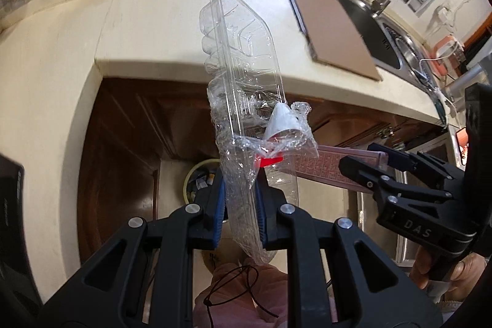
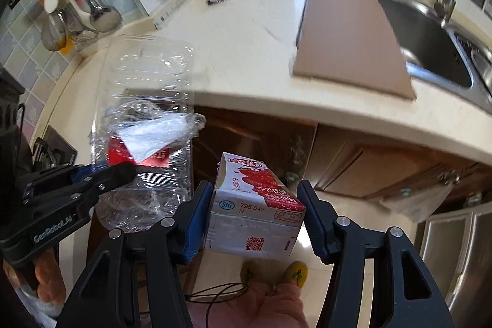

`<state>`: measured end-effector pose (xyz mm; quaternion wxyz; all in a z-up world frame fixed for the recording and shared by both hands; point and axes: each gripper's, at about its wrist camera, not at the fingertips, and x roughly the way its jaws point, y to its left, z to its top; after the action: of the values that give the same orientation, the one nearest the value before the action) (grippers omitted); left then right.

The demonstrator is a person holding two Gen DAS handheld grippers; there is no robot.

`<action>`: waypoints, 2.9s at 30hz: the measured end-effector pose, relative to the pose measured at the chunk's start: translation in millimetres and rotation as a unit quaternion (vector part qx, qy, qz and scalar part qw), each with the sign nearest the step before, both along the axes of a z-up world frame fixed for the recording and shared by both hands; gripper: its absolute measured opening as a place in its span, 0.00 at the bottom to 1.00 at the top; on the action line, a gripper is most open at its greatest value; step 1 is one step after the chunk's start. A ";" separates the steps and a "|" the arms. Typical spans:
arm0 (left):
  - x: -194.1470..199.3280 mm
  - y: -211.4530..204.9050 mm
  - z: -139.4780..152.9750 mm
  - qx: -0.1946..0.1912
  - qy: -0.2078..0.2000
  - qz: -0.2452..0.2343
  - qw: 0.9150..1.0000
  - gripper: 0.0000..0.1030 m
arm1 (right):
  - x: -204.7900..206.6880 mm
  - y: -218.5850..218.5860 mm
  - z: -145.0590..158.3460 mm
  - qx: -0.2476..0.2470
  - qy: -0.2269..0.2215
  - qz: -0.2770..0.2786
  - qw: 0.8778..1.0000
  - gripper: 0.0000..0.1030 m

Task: Collect trash
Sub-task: 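Lift the plastic tray and milk carton and carry them down to the bin, then open both tools to drop the tray and carton into the bin, then raise both open tools back toward the counter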

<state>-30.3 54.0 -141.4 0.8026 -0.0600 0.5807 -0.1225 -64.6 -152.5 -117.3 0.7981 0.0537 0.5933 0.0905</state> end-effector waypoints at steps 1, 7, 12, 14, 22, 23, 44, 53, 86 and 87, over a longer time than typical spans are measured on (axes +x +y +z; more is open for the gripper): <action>-1.7 -0.8 -6.4 0.005 -0.001 0.003 1.000 0.14 | 3.8 -2.4 -7.0 0.001 0.006 -0.001 1.000 0.55; -8.4 -7.7 -57.9 0.025 -0.003 0.036 0.999 0.14 | 9.8 -13.8 -72.2 0.009 0.049 -0.012 0.999 0.55; -13.9 -16.3 -107.1 0.025 0.000 0.061 0.998 0.14 | 11.6 -17.7 -130.5 0.015 0.076 -0.019 0.997 0.55; -16.6 -19.8 -128.9 0.027 -0.003 0.069 0.997 0.14 | 9.9 -18.6 -155.8 0.016 0.087 -0.021 0.996 0.55; -23.0 -27.8 -225.2 0.044 0.005 0.090 0.995 0.14 | 5.2 -13.2 -259.6 0.022 0.130 -0.019 0.991 0.55; -22.7 -28.9 -240.8 0.049 0.010 0.095 0.994 0.14 | 5.2 -11.9 -273.2 0.023 0.135 -0.019 0.990 0.55; -22.4 -19.8 -370.4 0.066 0.073 0.105 0.990 0.30 | 8.8 1.1 -426.4 0.034 0.176 -0.052 0.982 0.70; -18.6 -15.7 -356.0 0.066 0.079 0.120 0.987 0.31 | -3.9 -6.4 -417.3 0.029 0.182 -0.047 0.982 0.70; -26.9 -35.4 2.5 0.064 -0.043 0.019 0.997 0.31 | -45.5 -34.6 -82.6 -0.003 0.059 -0.086 0.995 0.82; -24.9 -35.1 10.9 0.062 -0.049 0.018 0.997 0.31 | -45.3 -35.3 -67.1 -0.006 0.044 -0.090 0.995 0.82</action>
<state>-55.2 18.8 -130.5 0.8346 -0.0146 0.5457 -0.0744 -109.9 -187.8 -184.5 0.7762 0.1061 0.6214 0.0122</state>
